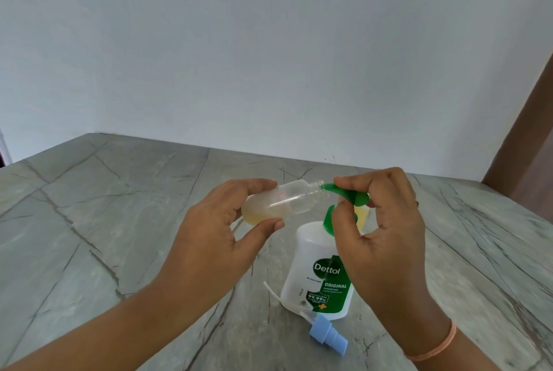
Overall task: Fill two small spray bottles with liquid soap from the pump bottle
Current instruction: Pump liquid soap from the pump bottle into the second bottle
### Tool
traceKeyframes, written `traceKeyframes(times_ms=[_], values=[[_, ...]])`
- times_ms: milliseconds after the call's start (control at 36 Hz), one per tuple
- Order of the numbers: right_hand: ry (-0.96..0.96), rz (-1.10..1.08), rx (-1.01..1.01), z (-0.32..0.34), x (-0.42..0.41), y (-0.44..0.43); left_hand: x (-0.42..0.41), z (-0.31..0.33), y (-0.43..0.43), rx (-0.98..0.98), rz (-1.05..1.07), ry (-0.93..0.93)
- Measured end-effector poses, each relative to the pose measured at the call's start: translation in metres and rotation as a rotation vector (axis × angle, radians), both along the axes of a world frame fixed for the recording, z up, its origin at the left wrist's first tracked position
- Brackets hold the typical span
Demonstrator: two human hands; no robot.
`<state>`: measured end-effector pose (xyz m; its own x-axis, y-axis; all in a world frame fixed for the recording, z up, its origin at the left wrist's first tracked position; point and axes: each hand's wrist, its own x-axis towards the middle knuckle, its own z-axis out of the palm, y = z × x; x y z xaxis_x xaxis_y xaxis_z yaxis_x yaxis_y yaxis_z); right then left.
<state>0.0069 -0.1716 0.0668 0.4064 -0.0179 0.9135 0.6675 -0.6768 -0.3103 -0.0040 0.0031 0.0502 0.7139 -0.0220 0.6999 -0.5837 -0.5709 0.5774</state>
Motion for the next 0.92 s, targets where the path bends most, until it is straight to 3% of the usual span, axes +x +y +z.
traceKeyframes(times_ms=[445,750,917], values=[[-0.039,0.027,0.080,-0.013,0.004,0.008,-0.001,0.000,0.001,-0.028,-0.019,0.038],[-0.001,-0.055,-0.077,0.004,-0.002,-0.001,-0.003,0.000,-0.002,-0.051,-0.033,0.050],[0.003,0.029,0.048,-0.003,0.002,0.004,-0.004,-0.001,-0.003,-0.067,-0.036,0.044]])
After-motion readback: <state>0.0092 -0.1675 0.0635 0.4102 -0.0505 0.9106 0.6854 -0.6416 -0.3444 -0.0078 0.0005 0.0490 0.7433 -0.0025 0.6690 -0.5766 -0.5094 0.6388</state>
